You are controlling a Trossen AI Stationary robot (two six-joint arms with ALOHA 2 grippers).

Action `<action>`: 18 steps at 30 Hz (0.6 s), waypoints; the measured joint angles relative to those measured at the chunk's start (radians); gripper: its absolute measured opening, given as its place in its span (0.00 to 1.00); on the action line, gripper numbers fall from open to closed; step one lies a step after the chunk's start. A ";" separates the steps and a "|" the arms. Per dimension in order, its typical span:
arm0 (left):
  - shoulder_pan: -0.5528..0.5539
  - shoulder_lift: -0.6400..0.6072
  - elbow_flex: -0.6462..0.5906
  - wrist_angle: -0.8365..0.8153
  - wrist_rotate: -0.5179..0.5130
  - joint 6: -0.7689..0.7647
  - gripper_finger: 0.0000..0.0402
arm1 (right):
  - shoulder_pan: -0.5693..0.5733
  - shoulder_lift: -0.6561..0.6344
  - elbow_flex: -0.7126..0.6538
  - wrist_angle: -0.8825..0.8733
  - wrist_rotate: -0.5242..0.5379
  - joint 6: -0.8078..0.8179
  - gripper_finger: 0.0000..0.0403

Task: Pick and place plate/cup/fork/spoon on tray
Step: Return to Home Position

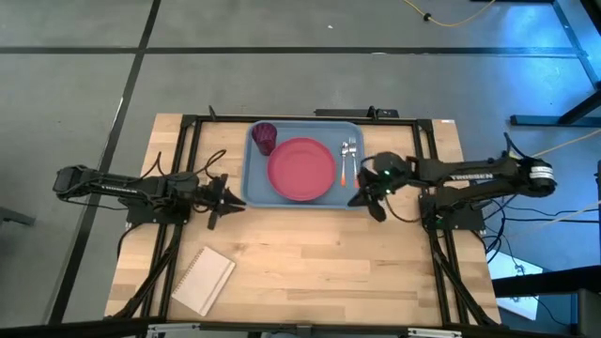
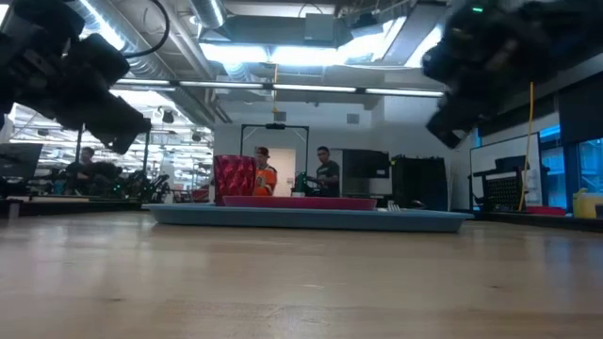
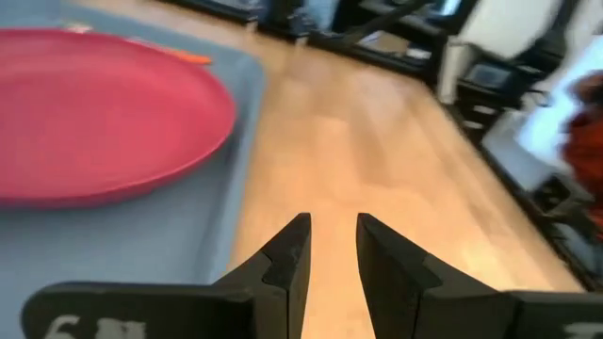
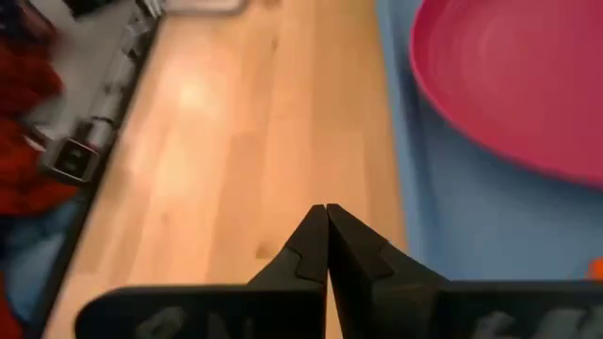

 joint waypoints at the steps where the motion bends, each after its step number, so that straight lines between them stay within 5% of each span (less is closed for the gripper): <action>1: 0.000 -0.001 0.000 0.007 0.021 0.008 0.20 | 0.001 -0.040 -0.050 0.042 -0.005 0.022 0.01; 8: 0.001 -0.001 0.000 0.001 -0.015 0.050 0.20 | 0.034 -0.375 -0.319 0.265 -0.005 0.101 0.01; 18: 0.001 -0.001 0.000 0.001 -0.032 0.042 0.20 | 0.056 -0.747 -0.472 0.269 0.170 0.018 0.01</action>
